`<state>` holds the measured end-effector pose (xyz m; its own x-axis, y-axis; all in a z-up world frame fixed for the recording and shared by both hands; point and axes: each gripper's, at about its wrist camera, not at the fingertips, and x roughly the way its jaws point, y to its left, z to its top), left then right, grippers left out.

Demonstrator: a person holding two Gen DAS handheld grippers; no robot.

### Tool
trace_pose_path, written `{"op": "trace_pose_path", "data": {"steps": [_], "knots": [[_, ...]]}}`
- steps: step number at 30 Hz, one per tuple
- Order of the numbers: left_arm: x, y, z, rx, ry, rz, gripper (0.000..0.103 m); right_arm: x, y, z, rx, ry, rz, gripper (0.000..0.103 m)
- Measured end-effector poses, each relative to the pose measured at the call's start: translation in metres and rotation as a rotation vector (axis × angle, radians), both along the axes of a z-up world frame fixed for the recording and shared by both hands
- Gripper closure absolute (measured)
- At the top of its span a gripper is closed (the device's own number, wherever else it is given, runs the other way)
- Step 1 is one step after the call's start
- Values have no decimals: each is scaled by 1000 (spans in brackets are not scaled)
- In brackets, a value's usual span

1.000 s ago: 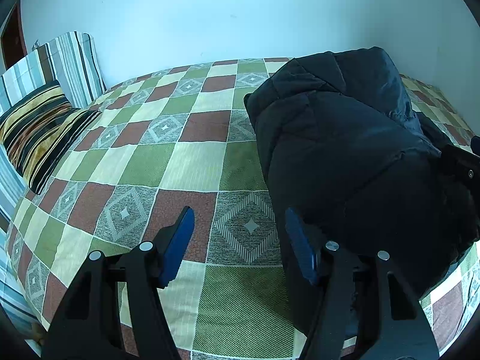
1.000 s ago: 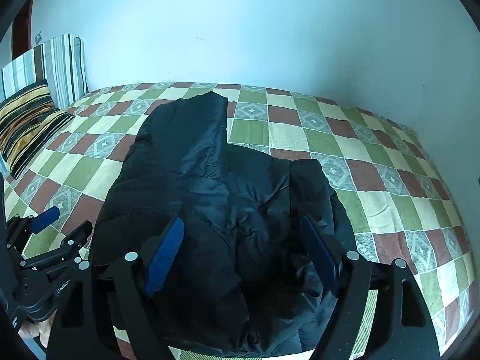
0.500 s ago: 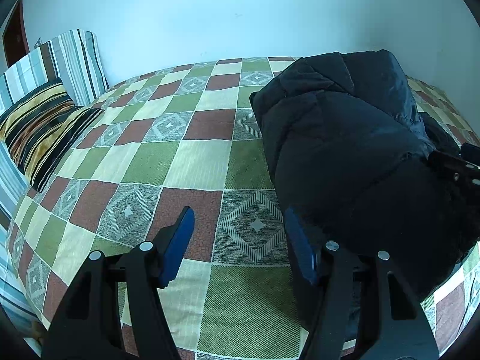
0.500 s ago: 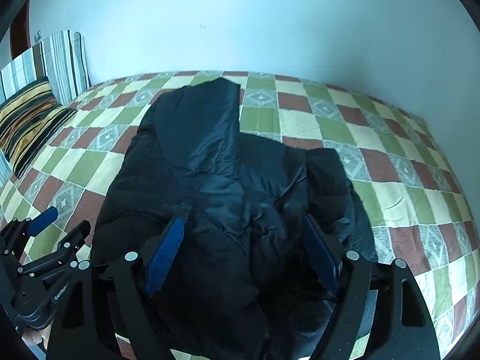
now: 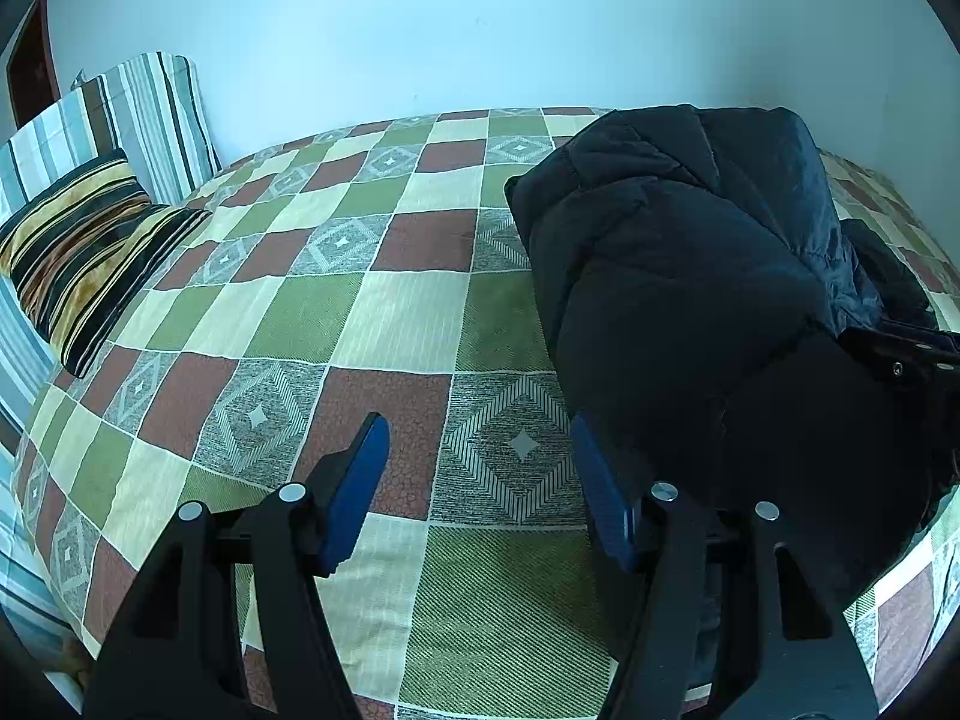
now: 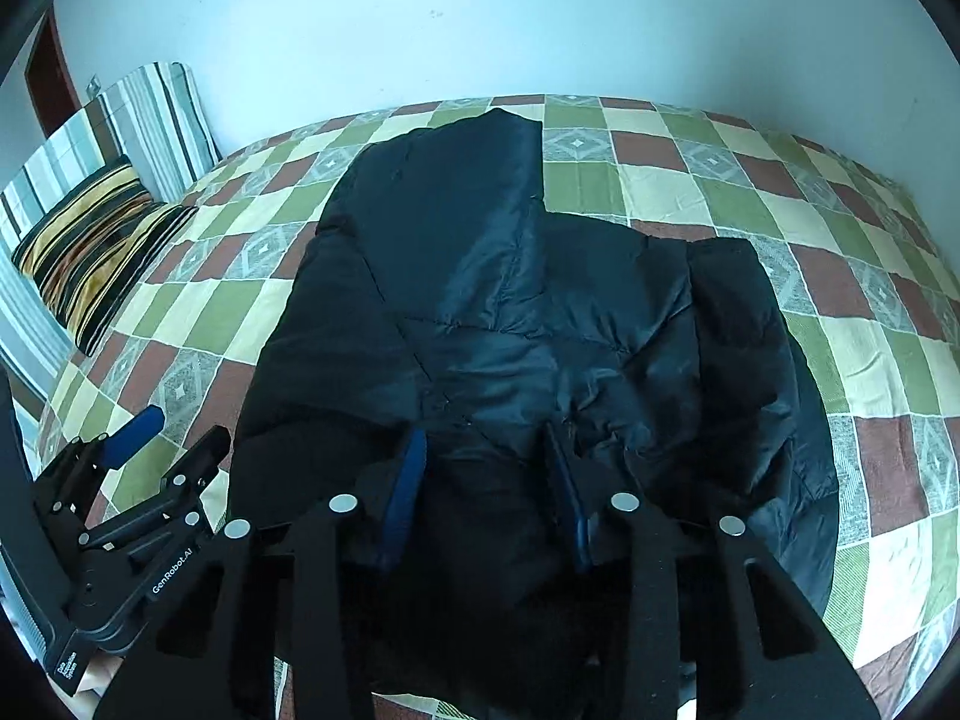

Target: Fold large clothes

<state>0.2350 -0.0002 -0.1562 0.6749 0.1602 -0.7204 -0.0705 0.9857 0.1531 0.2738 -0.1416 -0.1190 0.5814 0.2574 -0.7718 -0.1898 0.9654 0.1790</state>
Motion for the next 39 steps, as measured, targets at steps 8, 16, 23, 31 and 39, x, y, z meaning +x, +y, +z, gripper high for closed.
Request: {"op": "trace_pose_path", "data": {"steps": [8, 16, 23, 31, 39], "knots": [[-1, 1, 0, 1, -1, 3, 40, -12, 5, 10, -8, -72, 4, 94], [-3, 0, 12, 2, -27, 0, 41, -23, -26, 22, -58, -145, -70, 98], [2, -27, 20, -48, -43, -70, 41, -23, -82, -6, -81, -77, -172, 98], [11, -99, 3, -85, -1, -252, 43, -13, -124, -45, -64, 28, -217, 98], [34, -134, -34, -83, 71, -313, 49, 8, -147, -92, -7, 115, -240, 97]]}}
